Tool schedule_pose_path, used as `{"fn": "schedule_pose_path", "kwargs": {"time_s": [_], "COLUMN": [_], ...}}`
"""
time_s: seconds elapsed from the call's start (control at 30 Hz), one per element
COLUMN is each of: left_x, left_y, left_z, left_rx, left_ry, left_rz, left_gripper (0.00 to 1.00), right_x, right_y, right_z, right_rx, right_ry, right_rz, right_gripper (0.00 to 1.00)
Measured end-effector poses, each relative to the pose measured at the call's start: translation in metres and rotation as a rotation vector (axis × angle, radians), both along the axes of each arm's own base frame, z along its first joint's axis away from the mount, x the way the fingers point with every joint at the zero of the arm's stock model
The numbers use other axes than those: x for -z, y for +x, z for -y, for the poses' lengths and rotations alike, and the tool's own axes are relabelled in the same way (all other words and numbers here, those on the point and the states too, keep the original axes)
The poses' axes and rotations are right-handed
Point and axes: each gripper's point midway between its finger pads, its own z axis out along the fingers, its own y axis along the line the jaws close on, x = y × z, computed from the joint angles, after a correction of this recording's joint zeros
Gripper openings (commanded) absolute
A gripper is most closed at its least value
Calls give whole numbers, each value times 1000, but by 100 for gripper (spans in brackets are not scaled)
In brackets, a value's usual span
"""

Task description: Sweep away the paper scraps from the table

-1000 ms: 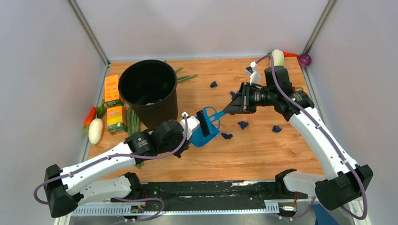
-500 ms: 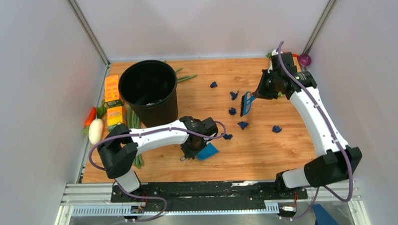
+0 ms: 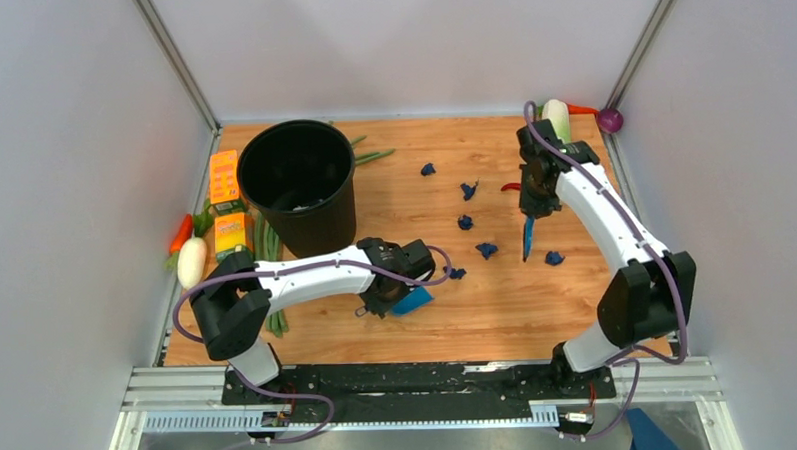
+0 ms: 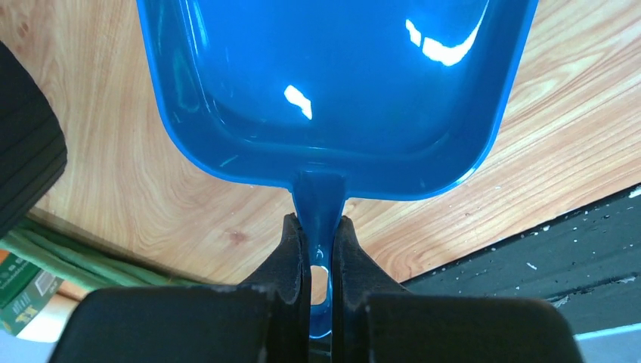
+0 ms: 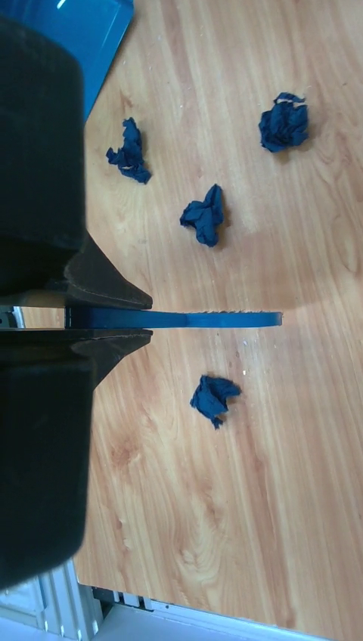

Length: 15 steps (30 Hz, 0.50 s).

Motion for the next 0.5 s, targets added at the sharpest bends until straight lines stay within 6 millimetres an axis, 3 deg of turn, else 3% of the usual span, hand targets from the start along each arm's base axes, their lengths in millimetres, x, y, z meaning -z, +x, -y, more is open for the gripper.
{"fn": "schedule_pose_path", "kwargs": {"time_s": [0.27, 0.5], "left_x": [0, 6], "left_y": [13, 23], "left_z": [23, 34], "left_rx": [84, 137], "left_ry": [-9, 20], "left_rz": [-2, -7], "left_gripper": [0, 0], "right_x": [40, 43], "right_y": [-2, 1], "right_z": [-44, -70], "right_rx": [-146, -237], "right_ry": [-16, 6], "right_rz": [-126, -132], "right_gripper": [0, 0]}}
